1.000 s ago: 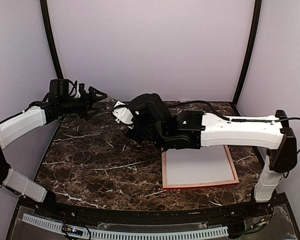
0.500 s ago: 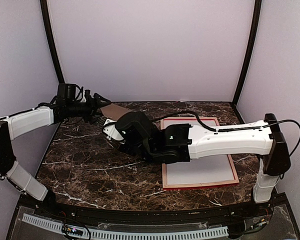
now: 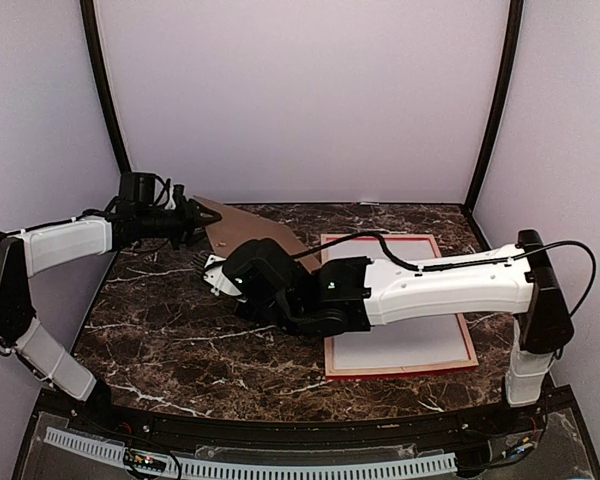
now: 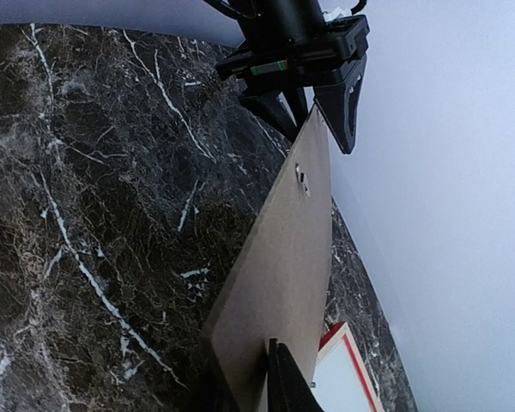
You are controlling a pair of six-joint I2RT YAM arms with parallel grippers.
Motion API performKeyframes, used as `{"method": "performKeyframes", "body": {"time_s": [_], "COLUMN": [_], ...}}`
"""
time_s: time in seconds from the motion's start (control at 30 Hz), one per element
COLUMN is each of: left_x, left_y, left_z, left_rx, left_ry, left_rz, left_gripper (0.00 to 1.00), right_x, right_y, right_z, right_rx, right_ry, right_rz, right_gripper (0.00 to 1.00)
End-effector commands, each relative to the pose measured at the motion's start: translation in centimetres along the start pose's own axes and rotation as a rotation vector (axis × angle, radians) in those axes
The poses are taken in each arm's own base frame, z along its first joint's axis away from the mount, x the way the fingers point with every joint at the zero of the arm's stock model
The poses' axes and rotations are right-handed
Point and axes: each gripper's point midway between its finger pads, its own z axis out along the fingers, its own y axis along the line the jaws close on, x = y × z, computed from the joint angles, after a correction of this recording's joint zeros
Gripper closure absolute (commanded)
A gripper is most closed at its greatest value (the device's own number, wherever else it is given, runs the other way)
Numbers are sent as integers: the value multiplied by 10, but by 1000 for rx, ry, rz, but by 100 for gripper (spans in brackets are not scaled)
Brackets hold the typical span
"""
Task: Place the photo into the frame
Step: Turn over the backboard.
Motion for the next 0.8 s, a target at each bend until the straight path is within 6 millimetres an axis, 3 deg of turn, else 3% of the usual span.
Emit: {"method": "performKeyframes", "body": {"time_s": [0.0, 0.07, 0.4, 0.53, 0.63, 0.77], "left_x": [4, 4, 5, 6, 5, 3], "left_y": [0, 2, 9, 10, 11, 10], "left_z": [3, 4, 9, 11, 13, 14], "left_rx": [22, 19, 10, 9, 12, 14], "left_ry": [6, 6, 15, 20, 23, 27], "left_rz": [17, 16, 14, 16, 21, 44], "left_gripper": [66, 74, 91, 95, 100, 100], "right_x": [-7, -7, -8, -7, -3, 3], "right_y": [7, 10, 20, 21, 25, 29], "right_z": [-3, -3, -5, -6, -9, -14], "right_rx": [-13, -19, -38, -40, -49, -88], "right_ry": [-20, -20, -25, -23, -22, -14], "right_rz": [49, 52, 58, 70, 79, 109], "right_gripper": [79, 78, 72, 61, 47, 34]}}
